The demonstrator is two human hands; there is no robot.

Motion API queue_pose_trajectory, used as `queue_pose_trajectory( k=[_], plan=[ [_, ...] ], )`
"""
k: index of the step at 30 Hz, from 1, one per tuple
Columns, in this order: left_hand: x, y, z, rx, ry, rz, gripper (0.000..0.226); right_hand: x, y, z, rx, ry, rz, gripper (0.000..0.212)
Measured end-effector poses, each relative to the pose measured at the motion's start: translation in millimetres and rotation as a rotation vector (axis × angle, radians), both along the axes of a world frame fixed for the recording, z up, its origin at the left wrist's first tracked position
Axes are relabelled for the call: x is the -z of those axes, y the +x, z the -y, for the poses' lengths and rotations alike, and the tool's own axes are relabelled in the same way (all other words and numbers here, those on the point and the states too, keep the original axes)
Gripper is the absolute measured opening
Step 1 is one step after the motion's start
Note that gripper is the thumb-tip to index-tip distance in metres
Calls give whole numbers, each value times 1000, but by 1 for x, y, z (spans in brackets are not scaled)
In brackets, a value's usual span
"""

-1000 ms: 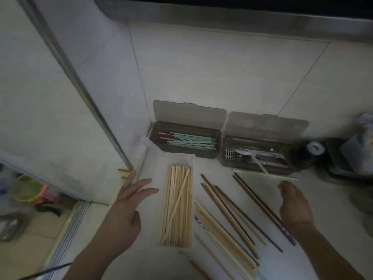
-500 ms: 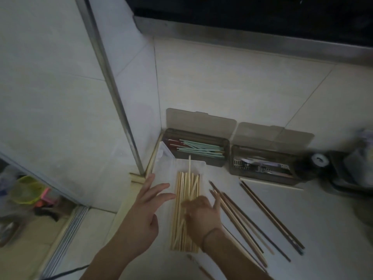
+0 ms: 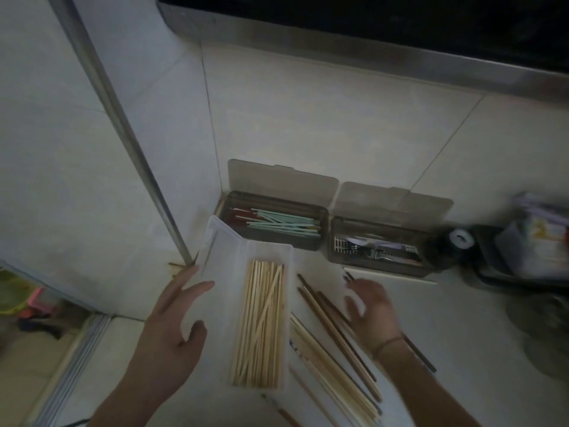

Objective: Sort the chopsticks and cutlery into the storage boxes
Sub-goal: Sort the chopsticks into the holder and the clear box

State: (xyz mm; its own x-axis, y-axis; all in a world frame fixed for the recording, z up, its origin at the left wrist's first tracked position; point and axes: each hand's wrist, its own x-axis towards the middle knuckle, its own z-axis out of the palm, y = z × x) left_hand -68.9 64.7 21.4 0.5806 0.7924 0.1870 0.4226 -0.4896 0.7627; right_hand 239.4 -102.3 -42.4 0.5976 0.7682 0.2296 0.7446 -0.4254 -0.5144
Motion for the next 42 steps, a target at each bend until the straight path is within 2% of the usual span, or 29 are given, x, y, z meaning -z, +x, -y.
queue_pose_trajectory(
  k=[3, 5, 8, 12, 16, 17, 20, 23, 24, 26, 28, 30, 31, 32, 34, 37, 39, 42],
  plan=[
    [-1, -3, 1, -47, 23, -35, 56, 16, 69, 16, 257, -369, -71, 40],
    [-1, -4, 3, 10, 76, -91, 49, 26, 100, 24, 268, -524, -52, 49],
    [-1, -4, 6, 69, 108, -182, 53, 36, 119, 26, 222, -627, -5, 53],
    [1, -3, 8, 106, 177, -240, 56, 45, 118, 30, 250, -708, 183, 36],
    [1, 0, 8, 87, 191, -255, 52, 40, 106, 33, 288, -776, 245, 18],
    [1, 0, 8, 87, 191, -251, 50, 36, 102, 34, 286, -738, 253, 16],
    [0, 0, 8, 100, 199, -259, 48, 23, 79, 40, 210, -356, 183, 11],
    [1, -1, 8, 101, 165, -239, 46, -5, 36, 37, 145, -103, 88, 34],
    [1, -1, 8, 103, 163, -232, 45, -18, 17, 30, 138, 17, 31, 36],
    [3, -1, 7, 112, 175, -234, 43, -38, -22, 11, 81, 254, -100, 26],
    [5, -2, 6, 114, 183, -239, 42, -50, -57, -18, -31, 328, -307, 18],
    [7, -3, 5, 111, 173, -217, 38, -49, -88, -47, -137, 235, -436, 21],
    [7, -3, 4, 114, 172, -202, 35, -44, -101, -60, -188, 168, -419, 23],
    [7, -3, 4, 120, 175, -194, 35, -37, -112, -72, -230, 93, -349, 23],
    [8, -3, 3, 138, 181, -183, 41, -17, -128, -88, -292, -114, -82, 25],
    [8, -4, 2, 148, 172, -177, 39, 2, -138, -95, -409, -581, 254, 32],
    [10, -4, 2, 143, 158, -179, 37, 2, -142, -95, -479, -753, 376, 36],
    [10, -4, 2, 137, 132, -167, 37, -4, -143, -91, -525, -805, 412, 34]
  ],
)
